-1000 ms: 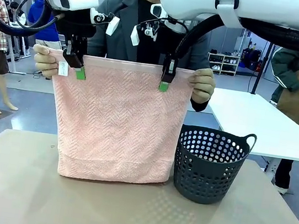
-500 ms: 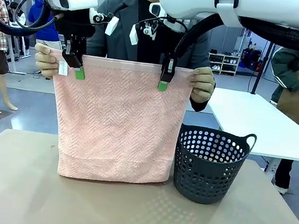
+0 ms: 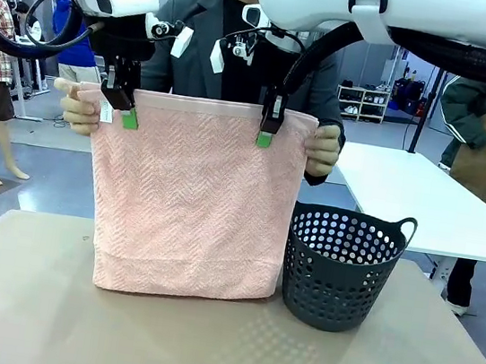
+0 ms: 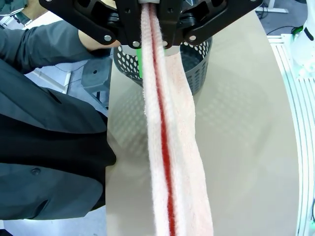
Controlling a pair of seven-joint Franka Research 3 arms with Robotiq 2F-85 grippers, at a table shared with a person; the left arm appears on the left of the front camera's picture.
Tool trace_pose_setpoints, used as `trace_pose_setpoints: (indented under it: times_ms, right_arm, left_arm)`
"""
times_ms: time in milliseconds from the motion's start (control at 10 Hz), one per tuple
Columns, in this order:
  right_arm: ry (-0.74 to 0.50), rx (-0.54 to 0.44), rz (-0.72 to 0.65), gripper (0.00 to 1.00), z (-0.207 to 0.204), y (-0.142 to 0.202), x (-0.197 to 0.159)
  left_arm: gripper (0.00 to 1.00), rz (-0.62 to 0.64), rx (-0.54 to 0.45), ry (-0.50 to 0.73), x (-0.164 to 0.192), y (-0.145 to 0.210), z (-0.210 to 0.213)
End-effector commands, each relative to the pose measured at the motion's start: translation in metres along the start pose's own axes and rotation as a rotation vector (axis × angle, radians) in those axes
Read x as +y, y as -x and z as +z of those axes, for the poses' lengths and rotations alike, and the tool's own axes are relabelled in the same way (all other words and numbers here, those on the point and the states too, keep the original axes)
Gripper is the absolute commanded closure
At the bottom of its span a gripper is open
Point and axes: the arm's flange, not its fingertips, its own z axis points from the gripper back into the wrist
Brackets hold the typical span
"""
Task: Fold the towel.
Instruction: Release the end of the 100 cm Hotel Towel you were holding.
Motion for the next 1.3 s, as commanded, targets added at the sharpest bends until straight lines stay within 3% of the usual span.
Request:
trace_pose_setpoints:
  times_ms: [0,1200]
  right_arm:
    - [0.011,-0.004,0.011,1.0,0.0007,0.0006,-0.0013]
    - [0.011,-0.004,0.011,1.0,0.0007,0.0006,-0.0013]
  left_arm:
    - [1.0,0.006,0.006,-0.004,-0.0001,0.0003,0.0004]
    - [1.0,0.006,0.006,-0.004,-0.0001,0.0003,0.0004]
